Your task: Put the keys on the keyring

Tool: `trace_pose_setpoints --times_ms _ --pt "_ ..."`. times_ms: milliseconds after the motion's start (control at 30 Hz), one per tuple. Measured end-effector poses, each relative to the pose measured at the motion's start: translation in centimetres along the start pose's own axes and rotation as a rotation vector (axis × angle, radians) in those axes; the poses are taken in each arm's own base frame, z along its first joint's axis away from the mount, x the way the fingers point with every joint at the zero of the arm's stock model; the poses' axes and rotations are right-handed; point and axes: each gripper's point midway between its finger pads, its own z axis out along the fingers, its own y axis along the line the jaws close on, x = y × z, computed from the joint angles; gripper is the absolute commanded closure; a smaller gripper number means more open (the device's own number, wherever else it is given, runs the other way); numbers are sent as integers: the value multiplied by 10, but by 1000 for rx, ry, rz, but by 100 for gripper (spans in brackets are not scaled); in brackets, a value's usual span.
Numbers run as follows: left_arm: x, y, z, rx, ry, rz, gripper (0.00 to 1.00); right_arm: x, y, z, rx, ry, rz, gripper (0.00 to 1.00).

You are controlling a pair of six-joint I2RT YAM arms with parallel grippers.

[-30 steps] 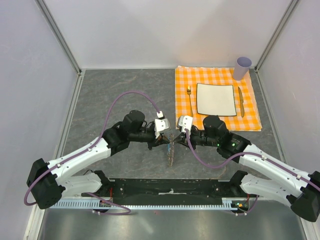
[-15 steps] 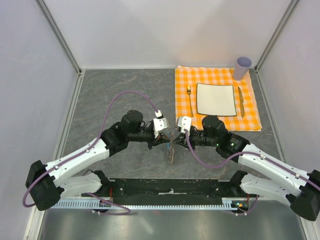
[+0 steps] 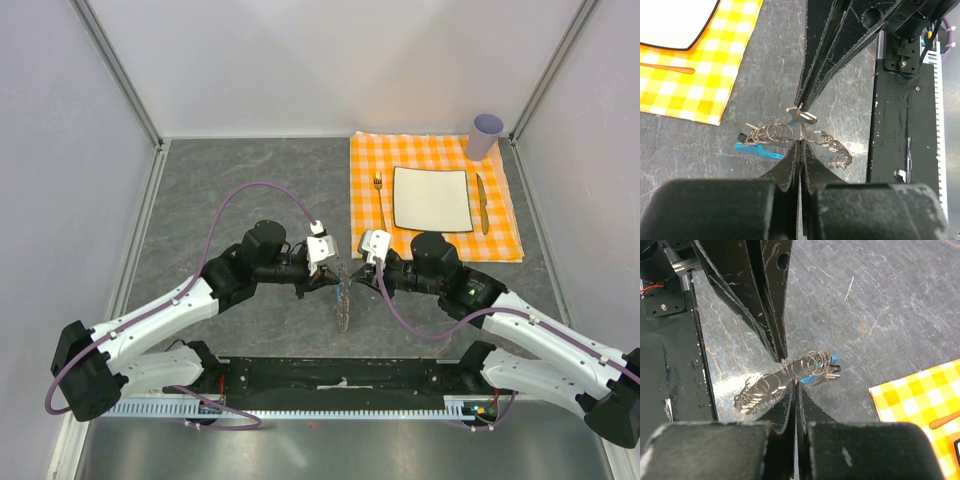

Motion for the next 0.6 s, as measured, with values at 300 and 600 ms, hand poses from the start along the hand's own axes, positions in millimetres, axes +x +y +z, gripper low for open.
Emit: trace_pose_setpoints --times_ms 300,600 --pt "4 -2 -1 0 3 -2 98 5 -1 0 5 18 6 100" --pt "4 -2 -2 0 3 -2 98 5 3 1 -21 16 1 100"
